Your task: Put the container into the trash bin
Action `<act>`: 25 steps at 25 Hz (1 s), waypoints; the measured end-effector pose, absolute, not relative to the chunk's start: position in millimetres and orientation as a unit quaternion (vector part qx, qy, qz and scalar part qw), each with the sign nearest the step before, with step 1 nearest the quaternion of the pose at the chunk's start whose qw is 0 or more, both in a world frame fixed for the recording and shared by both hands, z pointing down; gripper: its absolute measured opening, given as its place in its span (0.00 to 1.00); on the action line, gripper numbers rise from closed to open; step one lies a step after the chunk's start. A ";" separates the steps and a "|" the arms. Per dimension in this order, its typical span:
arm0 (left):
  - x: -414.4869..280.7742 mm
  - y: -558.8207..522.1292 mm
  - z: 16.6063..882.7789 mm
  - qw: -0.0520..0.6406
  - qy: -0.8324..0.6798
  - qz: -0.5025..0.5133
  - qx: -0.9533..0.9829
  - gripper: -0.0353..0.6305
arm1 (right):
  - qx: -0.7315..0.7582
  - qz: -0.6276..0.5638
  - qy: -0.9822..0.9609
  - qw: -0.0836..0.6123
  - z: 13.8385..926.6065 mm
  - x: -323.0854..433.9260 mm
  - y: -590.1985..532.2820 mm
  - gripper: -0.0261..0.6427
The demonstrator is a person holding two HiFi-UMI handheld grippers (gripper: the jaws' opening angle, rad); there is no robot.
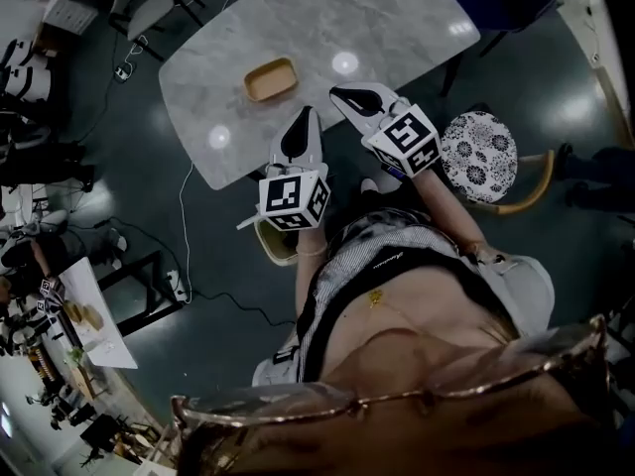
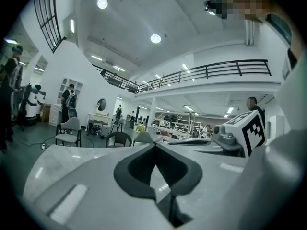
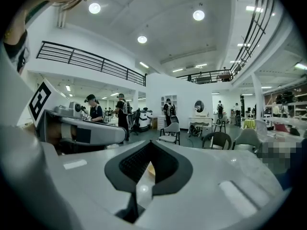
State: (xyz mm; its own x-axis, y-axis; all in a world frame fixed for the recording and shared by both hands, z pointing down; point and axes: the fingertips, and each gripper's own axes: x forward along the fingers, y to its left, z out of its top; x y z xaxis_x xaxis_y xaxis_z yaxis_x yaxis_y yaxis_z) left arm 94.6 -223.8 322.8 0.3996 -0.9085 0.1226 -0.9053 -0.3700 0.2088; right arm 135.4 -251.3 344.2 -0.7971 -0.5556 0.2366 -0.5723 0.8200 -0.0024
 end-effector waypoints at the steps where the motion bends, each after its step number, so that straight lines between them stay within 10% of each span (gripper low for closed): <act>1: 92.1 -228.7 326.0 0.125 -0.555 -0.005 0.823 0.05 | 0.293 0.039 -0.948 0.115 347.4 134.2 -258.1 0.08; 25: -19.7 -356.6 365.4 0.151 -0.536 0.025 0.830 0.05 | 0.305 0.070 -0.939 0.142 392.7 25.6 -383.9 0.08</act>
State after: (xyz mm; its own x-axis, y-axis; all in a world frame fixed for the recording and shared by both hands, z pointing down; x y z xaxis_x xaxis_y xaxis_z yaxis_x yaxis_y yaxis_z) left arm -19.7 -356.6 365.4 0.4233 -0.8830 0.2030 -0.8980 -0.3792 0.2233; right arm 25.6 -383.9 392.7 -0.7743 -0.5524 0.3087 -0.5919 0.8048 -0.0444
